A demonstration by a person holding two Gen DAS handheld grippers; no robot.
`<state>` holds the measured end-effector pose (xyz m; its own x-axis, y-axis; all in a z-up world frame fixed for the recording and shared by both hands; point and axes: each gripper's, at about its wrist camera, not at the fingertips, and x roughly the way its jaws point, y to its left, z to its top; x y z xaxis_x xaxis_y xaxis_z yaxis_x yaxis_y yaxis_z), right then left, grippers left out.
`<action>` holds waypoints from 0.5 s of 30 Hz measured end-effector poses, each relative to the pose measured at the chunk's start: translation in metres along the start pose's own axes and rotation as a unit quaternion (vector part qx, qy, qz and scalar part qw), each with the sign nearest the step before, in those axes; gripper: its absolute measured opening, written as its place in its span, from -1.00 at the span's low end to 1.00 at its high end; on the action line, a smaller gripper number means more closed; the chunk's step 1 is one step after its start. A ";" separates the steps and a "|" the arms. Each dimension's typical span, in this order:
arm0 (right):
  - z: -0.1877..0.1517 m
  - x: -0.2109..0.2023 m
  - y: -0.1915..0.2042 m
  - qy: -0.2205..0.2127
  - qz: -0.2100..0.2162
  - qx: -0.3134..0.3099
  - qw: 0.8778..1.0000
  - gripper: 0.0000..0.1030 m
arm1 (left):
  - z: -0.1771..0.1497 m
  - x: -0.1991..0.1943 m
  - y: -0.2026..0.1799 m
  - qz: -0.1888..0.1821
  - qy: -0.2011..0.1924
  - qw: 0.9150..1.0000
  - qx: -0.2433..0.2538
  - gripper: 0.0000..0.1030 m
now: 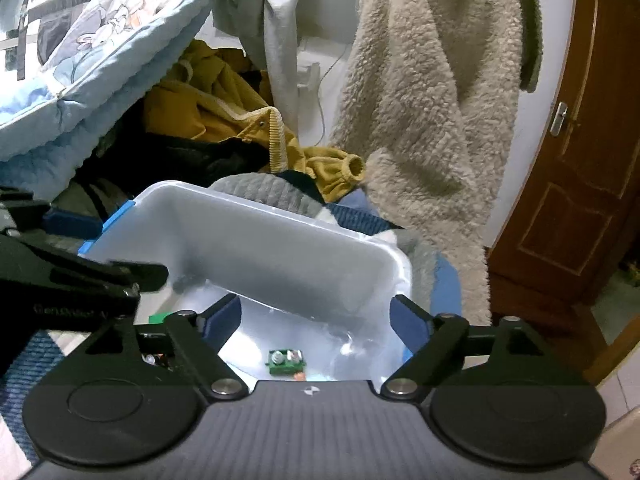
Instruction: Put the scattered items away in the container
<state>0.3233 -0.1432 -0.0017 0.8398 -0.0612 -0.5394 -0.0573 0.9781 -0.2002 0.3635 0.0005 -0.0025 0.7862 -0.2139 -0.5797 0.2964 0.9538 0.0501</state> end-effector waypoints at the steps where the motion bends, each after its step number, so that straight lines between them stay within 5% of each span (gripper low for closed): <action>1: 0.000 -0.002 -0.002 0.005 0.000 0.000 1.000 0.67 | 0.001 -0.002 -0.003 0.010 0.000 1.000 0.010 0.51; 5: -0.004 -0.014 -0.009 0.031 0.004 0.007 0.999 0.79 | 0.004 -0.005 -0.014 0.042 0.009 0.998 0.045 0.51; 15: -0.026 -0.004 -0.014 0.139 0.044 0.005 0.989 0.80 | 0.005 0.010 -0.018 0.010 0.075 0.997 0.034 0.51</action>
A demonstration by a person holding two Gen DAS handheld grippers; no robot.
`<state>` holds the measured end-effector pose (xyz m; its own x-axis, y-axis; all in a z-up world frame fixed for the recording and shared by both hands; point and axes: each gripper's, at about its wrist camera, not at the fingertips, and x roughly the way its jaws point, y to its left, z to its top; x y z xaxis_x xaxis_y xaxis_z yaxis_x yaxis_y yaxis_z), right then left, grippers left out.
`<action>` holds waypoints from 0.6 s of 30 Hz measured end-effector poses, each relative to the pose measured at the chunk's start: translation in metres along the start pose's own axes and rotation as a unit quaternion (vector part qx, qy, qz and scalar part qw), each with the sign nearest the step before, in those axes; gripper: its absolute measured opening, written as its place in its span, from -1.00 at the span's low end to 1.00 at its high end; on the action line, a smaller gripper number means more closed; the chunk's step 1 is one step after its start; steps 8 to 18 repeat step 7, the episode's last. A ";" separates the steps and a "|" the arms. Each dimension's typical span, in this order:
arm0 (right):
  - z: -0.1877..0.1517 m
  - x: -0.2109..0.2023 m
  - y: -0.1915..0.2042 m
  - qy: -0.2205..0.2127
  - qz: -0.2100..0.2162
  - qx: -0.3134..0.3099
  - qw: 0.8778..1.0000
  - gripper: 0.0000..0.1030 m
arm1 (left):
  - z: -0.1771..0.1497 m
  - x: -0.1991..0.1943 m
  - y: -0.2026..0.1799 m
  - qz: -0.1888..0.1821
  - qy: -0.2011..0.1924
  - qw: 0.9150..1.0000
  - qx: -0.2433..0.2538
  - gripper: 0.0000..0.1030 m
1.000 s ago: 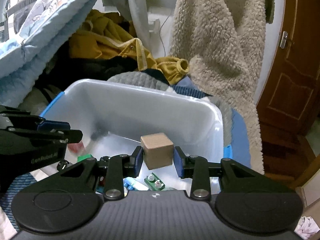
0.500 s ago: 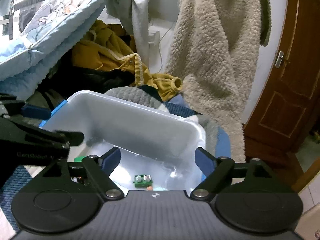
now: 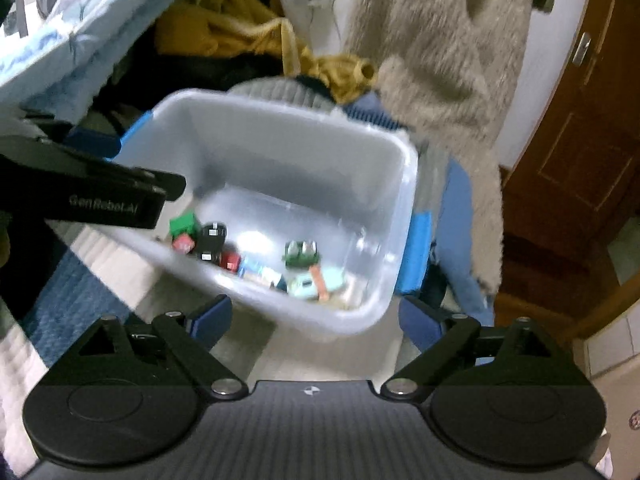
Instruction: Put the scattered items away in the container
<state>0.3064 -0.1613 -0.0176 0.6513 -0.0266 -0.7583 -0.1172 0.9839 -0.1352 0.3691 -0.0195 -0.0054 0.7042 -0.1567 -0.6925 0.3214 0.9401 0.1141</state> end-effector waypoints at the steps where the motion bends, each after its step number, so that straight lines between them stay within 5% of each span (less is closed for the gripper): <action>1: -0.002 0.002 0.000 0.002 0.000 0.001 1.000 0.80 | -0.001 0.000 -0.002 0.000 0.000 1.000 0.006 0.51; 18: -0.009 0.011 0.000 0.013 0.007 0.009 1.000 0.80 | -0.003 0.002 -0.009 0.004 -0.005 1.000 0.018 0.51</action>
